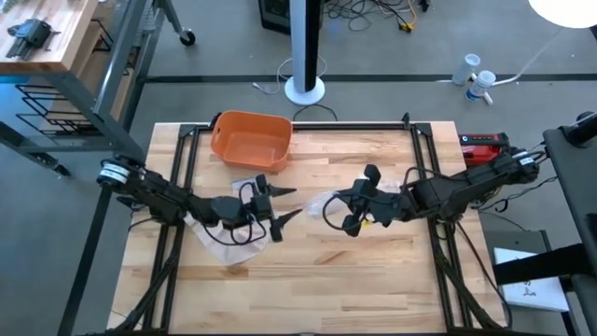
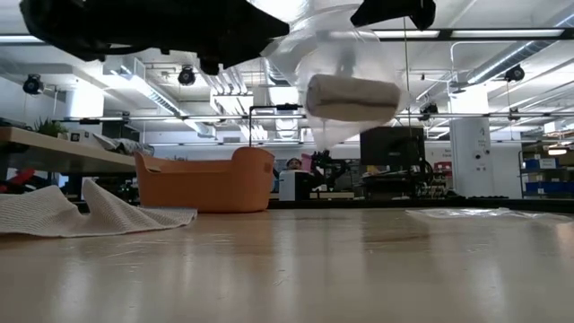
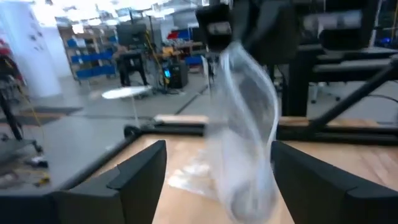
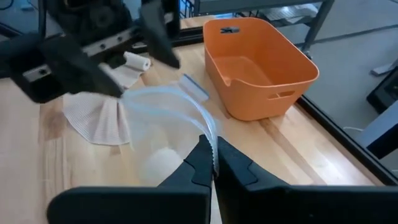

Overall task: Roll bandage
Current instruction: Close the transparent zip bag

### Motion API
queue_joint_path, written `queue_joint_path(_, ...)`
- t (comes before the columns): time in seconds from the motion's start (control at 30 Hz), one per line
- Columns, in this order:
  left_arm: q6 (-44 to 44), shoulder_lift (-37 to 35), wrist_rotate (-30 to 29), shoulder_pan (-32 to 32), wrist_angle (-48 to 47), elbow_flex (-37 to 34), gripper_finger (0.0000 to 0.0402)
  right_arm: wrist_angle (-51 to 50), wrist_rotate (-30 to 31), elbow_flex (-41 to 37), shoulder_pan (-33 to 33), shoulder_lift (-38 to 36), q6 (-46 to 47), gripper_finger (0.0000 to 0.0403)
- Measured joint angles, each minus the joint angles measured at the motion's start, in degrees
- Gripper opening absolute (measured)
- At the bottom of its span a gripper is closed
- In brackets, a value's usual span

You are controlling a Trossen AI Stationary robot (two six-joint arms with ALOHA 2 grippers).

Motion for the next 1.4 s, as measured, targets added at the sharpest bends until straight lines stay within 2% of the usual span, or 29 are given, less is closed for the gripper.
queue_joint_path(0.2,2.3,-0.1,0.0,3.4,-2.4,2.2,0.0242,0.9,0.0,1.0,0.0,0.5,-1.0,0.0)
queue_joint_path(0.4,4.0,-3.6,0.8,3.3,-6.7,2.2,0.0219,1.1,0.0,1.6,1.6,0.0,-1.6,0.0)
queue_joint_path(0.57,1.5,-4.0,9.5,4.7,-5.4,2.3,0.0236,1.2,-0.1,1.6,1.6,0.0,-2.5,0.0)
queue_joint_path(0.83,0.7,-1.0,9.0,6.5,-5.1,3.0,0.0268,1.6,0.0,3.2,1.6,0.0,-7.6,0.0)
queue_joint_path(1.03,2.5,-1.0,9.8,7.0,-4.9,4.2,0.0269,1.3,0.2,3.3,1.6,0.0,-11.0,0.0)
queue_joint_path(1.13,2.7,-1.1,12.7,6.9,-8.1,5.2,0.0263,1.4,0.5,3.8,1.6,-0.1,-13.3,0.0)
queue_joint_path(1.27,5.3,-2.1,13.0,7.0,-17.2,8.2,0.0254,1.3,0.5,4.9,1.6,-0.6,-15.0,0.0)
queue_joint_path(1.4,8.8,-2.2,13.8,7.4,-21.9,11.9,0.023,-1.6,0.4,5.2,1.6,-0.6,-14.5,0.0)
